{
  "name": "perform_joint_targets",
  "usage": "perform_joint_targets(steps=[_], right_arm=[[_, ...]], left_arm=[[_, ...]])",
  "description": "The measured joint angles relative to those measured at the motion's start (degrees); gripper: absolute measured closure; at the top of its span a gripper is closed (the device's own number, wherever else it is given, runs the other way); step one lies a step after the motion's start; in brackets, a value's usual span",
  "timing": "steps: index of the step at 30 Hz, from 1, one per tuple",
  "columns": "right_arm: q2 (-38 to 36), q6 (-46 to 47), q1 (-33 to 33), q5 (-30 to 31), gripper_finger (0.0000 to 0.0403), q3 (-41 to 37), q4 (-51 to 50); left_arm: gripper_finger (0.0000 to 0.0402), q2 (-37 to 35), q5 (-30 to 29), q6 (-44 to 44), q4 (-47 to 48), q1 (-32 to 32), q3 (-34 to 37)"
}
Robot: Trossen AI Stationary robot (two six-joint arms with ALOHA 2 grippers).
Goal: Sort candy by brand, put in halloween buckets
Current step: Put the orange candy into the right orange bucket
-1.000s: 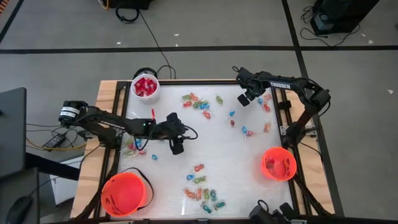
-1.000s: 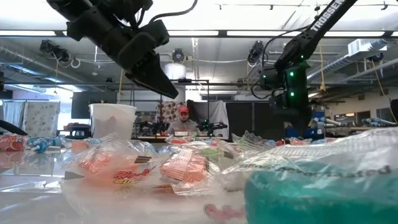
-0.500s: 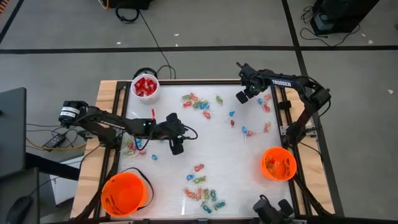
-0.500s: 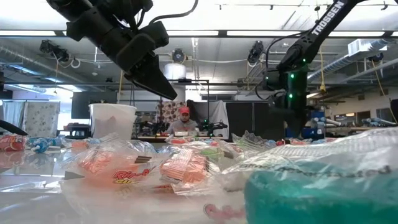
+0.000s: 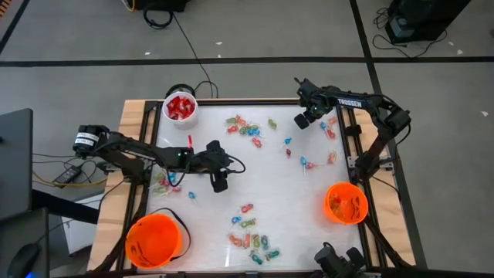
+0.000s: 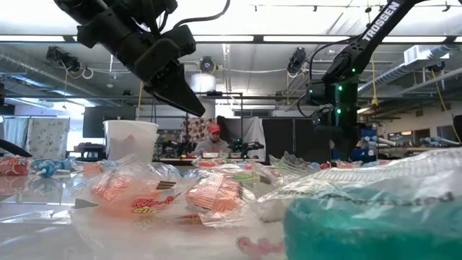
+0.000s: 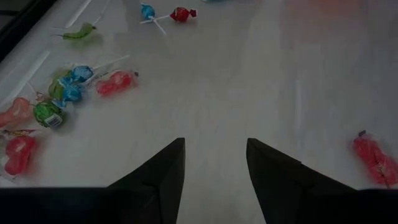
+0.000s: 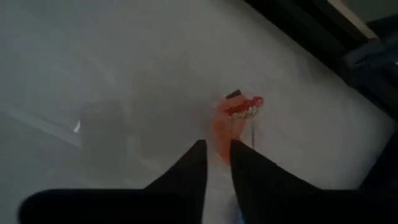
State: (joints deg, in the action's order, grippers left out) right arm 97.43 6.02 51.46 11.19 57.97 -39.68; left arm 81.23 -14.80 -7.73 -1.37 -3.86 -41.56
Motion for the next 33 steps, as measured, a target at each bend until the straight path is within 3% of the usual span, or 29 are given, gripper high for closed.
perform_joint_targets(steps=[4, 8, 12, 19, 25, 33], right_arm=[[0.0, -0.1, 0.3, 2.0, 0.0268, -1.1, 1.5], [0.0, 0.7, 1.3, 2.0, 0.0256, -3.0, 3.3], [0.0, 0.3, 1.6, -1.0, 0.0286, -3.0, 3.6], [-0.1, -2.7, 2.7, -6.8, 0.0392, -2.9, 3.2], [-1.2, -4.6, 0.5, -12.6, 0.0397, -3.0, 0.2], [-13.0, -1.0, -12.2, -14.6, 0.04, -3.1, -8.4]], left_arm=[[0.0225, 0.0, 0.0, 0.1, 0.0, 0.0, 0.0], [0.0225, 0.0, 0.0, 0.1, 0.0, 0.0, 0.0], [0.0225, 0.0, 0.1, 0.0, 0.0, 0.0, 0.0], [0.0225, 0.0, 0.1, -0.6, 0.0, -0.1, 0.0], [0.0225, 0.0, 0.1, -1.3, 0.0, -1.3, 0.0], [0.0225, 0.0, 0.1, -0.4, 0.0, -1.4, 0.0]])
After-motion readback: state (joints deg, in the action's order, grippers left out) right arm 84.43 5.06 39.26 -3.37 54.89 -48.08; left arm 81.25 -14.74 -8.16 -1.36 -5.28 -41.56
